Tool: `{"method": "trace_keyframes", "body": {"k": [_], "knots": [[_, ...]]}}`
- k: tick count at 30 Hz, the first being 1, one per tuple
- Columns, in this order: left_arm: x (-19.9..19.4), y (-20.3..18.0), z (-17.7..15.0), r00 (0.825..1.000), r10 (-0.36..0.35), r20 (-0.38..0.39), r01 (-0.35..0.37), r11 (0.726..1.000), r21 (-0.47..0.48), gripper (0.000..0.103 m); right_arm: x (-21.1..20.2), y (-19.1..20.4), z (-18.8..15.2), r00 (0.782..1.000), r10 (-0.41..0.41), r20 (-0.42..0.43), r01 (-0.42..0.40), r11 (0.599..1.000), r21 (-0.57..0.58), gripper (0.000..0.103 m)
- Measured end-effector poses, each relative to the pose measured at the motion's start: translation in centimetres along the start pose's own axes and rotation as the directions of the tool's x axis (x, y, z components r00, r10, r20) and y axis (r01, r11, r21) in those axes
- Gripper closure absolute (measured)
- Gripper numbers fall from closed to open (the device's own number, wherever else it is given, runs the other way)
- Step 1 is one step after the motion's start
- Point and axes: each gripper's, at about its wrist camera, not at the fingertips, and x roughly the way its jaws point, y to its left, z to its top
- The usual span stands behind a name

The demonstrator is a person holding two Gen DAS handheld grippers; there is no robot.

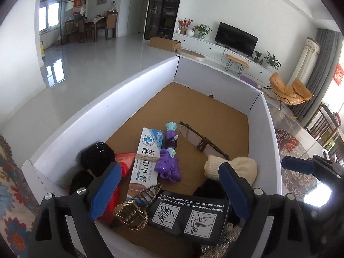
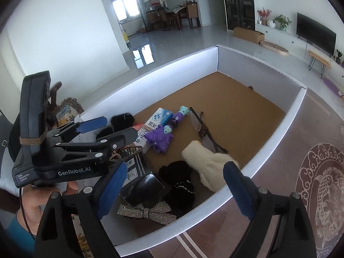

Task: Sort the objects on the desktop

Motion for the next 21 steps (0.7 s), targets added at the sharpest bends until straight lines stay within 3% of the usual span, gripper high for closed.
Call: {"method": "trace_keyframes", "body": {"k": [5, 10, 14, 21], "knots": [[-0.8, -1.1, -1.7, 0.993, 0.114, 0.026, -0.114, 0.993, -0.02, 0.011, 0.2, 0.2, -1.5, 0.998, -0.059, -0.006, 0.059, 0.998, -0.024, 0.012], [-2.0, -2.5, -2.7, 0.966, 0.258, 0.034, -0.258, 0.966, 0.009, 0.01, -0.5, -1.0, -2.7, 0.993, -0.113, -0.025, 0.114, 0.993, 0.032, 0.011], [-2.3, -2.7, -3.2, 0.967, 0.254, -0.012, -0.254, 0.967, 0.003, 0.01, -2.0, -2.2, -3.1, 0.98, -0.195, -0.024, 0.196, 0.978, 0.073, 0.01], [-3.6, -1.2, -3.3, 0.963, 0.27, 0.002, -0.269, 0.961, -0.057, 0.01, -5.6, -1.5, -2.4, 0.951, -0.292, 0.099, 0.286, 0.956, 0.071, 0.003]]}}
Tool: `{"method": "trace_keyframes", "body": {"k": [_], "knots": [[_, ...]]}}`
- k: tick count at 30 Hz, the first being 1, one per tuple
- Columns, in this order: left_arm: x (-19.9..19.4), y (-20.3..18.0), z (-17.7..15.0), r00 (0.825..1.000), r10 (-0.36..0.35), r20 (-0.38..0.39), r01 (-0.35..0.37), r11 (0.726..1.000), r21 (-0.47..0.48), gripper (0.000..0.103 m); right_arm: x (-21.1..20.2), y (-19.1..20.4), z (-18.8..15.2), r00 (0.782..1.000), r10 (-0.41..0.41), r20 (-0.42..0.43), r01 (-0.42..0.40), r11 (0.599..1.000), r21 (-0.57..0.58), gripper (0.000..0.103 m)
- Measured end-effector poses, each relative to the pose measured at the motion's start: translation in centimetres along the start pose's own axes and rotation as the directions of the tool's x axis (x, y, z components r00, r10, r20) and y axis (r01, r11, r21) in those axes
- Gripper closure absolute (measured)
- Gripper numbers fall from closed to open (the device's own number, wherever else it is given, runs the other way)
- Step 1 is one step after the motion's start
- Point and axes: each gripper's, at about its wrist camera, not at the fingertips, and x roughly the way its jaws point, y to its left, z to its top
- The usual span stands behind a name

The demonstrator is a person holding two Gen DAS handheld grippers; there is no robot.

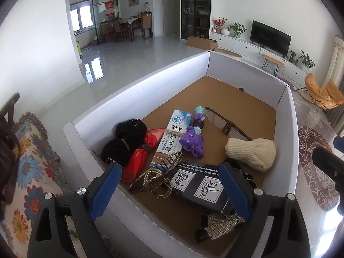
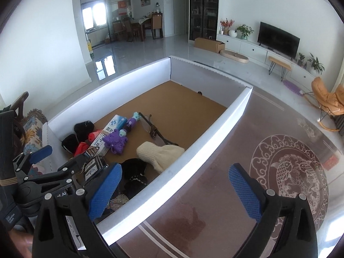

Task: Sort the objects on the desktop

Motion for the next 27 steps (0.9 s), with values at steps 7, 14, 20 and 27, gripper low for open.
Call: {"method": "trace_keyframes", "body": {"k": [7, 14, 20, 27], "knots": [[-1.9, 1.8, 1.0, 0.998, 0.031, 0.046, -0.029, 0.999, -0.028, 0.01, -1.9, 1.2, 0.5, 0.997, -0.019, 0.077, 0.024, 0.998, -0.058, 0.002], [-2.3, 2.3, 1.3, 0.993, 0.109, 0.037, -0.109, 0.994, -0.008, 0.01, -2.4, 1.6, 1.0, 0.995, -0.021, 0.097, 0.027, 0.997, -0.065, 0.001], [-4.0, 2.3, 1.4, 0.993, 0.086, 0.08, -0.086, 0.996, 0.0, 0.01, -2.3, 1.7, 1.1, 0.997, -0.013, 0.08, 0.018, 0.998, -0.063, 0.0], [-6.3, 1.1, 1.8, 0.981, 0.149, 0.123, -0.157, 0.986, 0.059, 0.01, -2.0, 2.0, 2.4, 1.0, 0.0, 0.018, 0.001, 1.0, -0.031, 0.0]]}}
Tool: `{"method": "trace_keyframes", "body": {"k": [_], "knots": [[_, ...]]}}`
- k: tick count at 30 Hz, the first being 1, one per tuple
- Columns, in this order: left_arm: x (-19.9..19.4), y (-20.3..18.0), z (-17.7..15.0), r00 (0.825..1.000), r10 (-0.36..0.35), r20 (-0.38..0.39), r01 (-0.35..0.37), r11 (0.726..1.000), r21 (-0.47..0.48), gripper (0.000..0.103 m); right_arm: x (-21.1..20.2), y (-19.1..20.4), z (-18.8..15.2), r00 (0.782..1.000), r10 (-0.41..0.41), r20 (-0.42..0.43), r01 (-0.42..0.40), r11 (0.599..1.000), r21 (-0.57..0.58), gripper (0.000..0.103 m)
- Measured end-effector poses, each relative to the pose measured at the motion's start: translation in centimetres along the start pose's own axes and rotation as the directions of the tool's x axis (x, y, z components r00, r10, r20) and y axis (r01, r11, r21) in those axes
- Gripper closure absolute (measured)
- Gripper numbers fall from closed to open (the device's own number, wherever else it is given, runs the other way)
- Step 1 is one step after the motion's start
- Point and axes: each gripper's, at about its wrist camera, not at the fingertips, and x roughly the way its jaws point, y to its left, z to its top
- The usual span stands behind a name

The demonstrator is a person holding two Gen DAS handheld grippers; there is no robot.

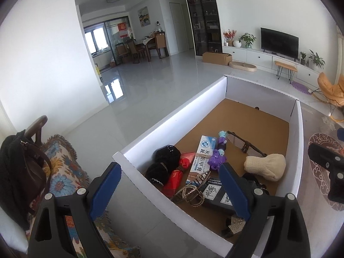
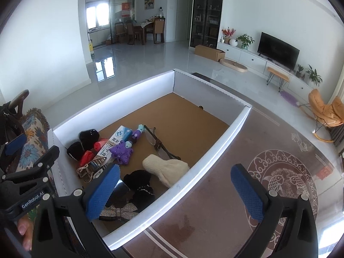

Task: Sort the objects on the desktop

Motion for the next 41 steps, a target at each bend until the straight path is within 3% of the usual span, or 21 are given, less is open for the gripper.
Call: {"method": "trace_keyframes", "body": {"k": [3, 6, 8, 10, 12, 21, 32, 41], "knots": [[-0.3, 0.2, 0.1, 0.997, -0.07, -0.018, 0.07, 0.997, -0.01, 0.01, -0.5, 0.0, 0.3, 0.999, 0.029, 0.035, -0.029, 1.0, 0.003, 0.0], [-0.7, 0.6, 0.2, 0.998, -0.063, 0.009, 0.063, 0.997, -0.035, 0.01, -0.5, 1.0, 0.4, 0.999, 0.029, 0.045, -0.025, 0.997, -0.077, 0.0], [-0.9, 0.7, 0.3, 0.999, -0.04, 0.022, 0.041, 0.998, -0.04, 0.01, -0.1, 1.2, 0.5, 0.999, 0.035, 0.013, -0.034, 0.995, -0.091, 0.0], [-0.7, 0.9, 0.6, 0.997, -0.078, 0.012, 0.078, 0.996, -0.05, 0.01, 0.6, 1.2, 0.8, 0.998, 0.058, -0.04, -0.061, 0.995, -0.077, 0.0], [-0.5, 1.1, 0.7, 0.994, -0.11, -0.004, 0.109, 0.992, -0.067, 0.01, 1.1, 1.4, 1.5, 0.997, 0.028, -0.073, -0.034, 0.996, -0.079, 0.0], [0.1, 1.8, 0.6, 0.996, -0.085, 0.0, 0.085, 0.991, -0.105, 0.01, 0.3, 2.1, 2.0, 0.999, -0.004, -0.032, 0.001, 0.995, -0.101, 0.0], [0.9, 1.3, 0.4, 0.999, -0.049, -0.018, 0.047, 0.994, -0.094, 0.01, 1.3, 1.8, 1.7, 0.998, 0.03, -0.058, -0.035, 0.997, -0.074, 0.0], [1.2, 1.6, 0.1, 0.996, -0.083, -0.022, 0.079, 0.986, -0.147, 0.01, 1.6, 1.6, 1.6, 0.997, 0.037, -0.062, -0.041, 0.997, -0.071, 0.0]]}}
